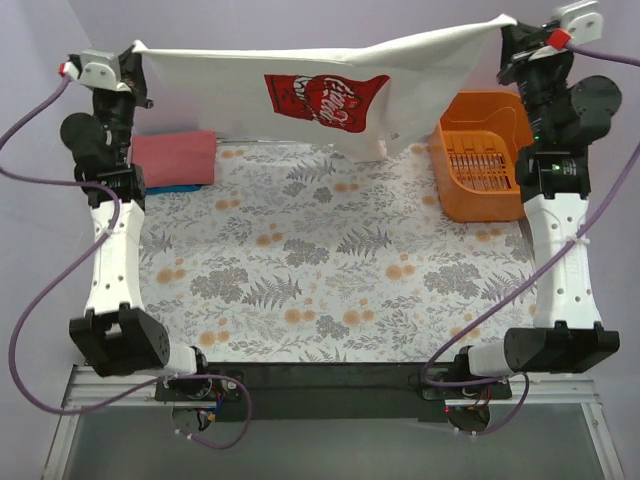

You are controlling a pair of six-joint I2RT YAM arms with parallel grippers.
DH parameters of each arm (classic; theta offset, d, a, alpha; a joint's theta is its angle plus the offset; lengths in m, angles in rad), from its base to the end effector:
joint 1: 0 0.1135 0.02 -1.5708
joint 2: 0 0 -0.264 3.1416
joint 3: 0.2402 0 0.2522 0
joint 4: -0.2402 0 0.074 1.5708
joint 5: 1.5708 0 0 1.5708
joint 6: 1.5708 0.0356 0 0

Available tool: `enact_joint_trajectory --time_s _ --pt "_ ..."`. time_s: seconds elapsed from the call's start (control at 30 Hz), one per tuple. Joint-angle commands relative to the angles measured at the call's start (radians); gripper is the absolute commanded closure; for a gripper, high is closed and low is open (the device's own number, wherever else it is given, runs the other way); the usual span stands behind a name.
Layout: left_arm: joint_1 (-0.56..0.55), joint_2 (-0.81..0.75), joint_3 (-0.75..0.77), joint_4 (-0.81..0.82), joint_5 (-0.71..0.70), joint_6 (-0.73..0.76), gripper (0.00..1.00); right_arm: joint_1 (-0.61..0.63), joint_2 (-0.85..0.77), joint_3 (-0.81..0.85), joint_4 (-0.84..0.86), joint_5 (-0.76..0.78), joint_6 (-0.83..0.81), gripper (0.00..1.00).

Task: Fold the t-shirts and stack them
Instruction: Flatten the tshirt out

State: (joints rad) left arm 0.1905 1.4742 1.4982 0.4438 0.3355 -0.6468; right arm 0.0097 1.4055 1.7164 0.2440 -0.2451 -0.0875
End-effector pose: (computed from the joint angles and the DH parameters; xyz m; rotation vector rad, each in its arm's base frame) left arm 0.3302 0.0517 0.4907 -0.1719 1.1372 -0.5906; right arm 0.2836 0.0114 0.5631 -0.2723 0.9980 0.0537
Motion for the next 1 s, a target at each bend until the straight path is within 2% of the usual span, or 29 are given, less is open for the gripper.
enact_joint_trajectory --time_s 0.0,0.23,0.4,0.53,0.63,0.77,0.83,0.87,0.9,0.97 --pt "0.018 -0.174 0.002 0.134 -0.072 0.012 1.0 -0.011 -0.097 0.124 0.143 0.141 -0.035 0.99" --pt "0.018 -0.265 -0.024 0.162 -0.124 0.102 1.0 -0.011 -0.143 0.198 0.163 0.184 -0.109 0.99" --pt "0.018 -0.213 0.005 0.154 -0.101 0.113 1.0 -0.011 -0.108 0.19 0.167 0.141 -0.121 0.99" --pt "0.018 -0.135 0.072 0.118 -0.044 0.05 1.0 -0.011 -0.041 0.164 0.17 0.072 -0.11 0.99" --pt "0.01 -0.024 0.114 0.102 0.013 -0.002 1.0 -0.011 0.021 0.147 0.184 0.04 -0.098 0.99" --pt "-0.038 0.133 0.18 0.084 0.022 0.024 1.0 -0.011 0.148 0.189 0.209 0.026 -0.075 0.99" --pt "-0.051 0.201 0.246 0.087 0.007 0.047 1.0 -0.011 0.254 0.279 0.219 0.027 -0.063 0.99" --pt "-0.06 0.281 0.279 0.088 -0.009 0.05 1.0 -0.011 0.292 0.328 0.222 0.042 -0.045 0.99" --pt "-0.062 0.322 0.378 0.087 -0.056 0.049 1.0 0.018 0.378 0.45 0.222 0.053 -0.04 0.99" --pt "-0.062 0.453 0.509 0.073 -0.098 0.032 1.0 0.022 0.465 0.587 0.222 0.078 -0.031 0.99"
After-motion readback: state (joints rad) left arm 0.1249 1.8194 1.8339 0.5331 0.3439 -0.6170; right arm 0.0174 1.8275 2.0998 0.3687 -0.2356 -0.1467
